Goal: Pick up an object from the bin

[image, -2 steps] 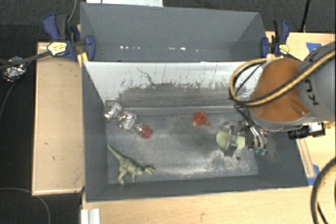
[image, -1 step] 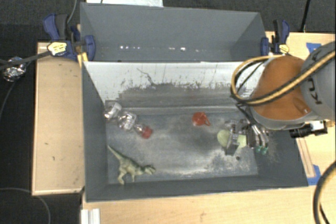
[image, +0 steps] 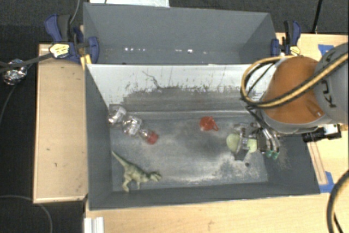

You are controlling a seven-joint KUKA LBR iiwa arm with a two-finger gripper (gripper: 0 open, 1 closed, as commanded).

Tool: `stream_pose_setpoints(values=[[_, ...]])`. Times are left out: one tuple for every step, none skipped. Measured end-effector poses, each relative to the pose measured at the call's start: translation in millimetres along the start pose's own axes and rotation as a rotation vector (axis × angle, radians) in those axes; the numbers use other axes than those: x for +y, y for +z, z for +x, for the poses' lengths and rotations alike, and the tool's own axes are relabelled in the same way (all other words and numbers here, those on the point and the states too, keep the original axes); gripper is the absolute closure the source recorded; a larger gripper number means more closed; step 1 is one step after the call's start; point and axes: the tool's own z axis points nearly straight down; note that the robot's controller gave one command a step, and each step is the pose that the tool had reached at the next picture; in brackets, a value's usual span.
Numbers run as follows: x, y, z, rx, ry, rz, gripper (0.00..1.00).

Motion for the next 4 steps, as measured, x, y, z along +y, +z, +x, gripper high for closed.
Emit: stream_pose_setpoints(values=[[0,-5,0.1,0.001,0.0,0.0,1.0],[0,-13,0.3,0.002,-0.001,0.0,1.0],[0,-22,-0.7,-0.002,-0.002,-0.001,1.0],[0,-30,-0.2,0.002,-0.003,0.0,1.0]])
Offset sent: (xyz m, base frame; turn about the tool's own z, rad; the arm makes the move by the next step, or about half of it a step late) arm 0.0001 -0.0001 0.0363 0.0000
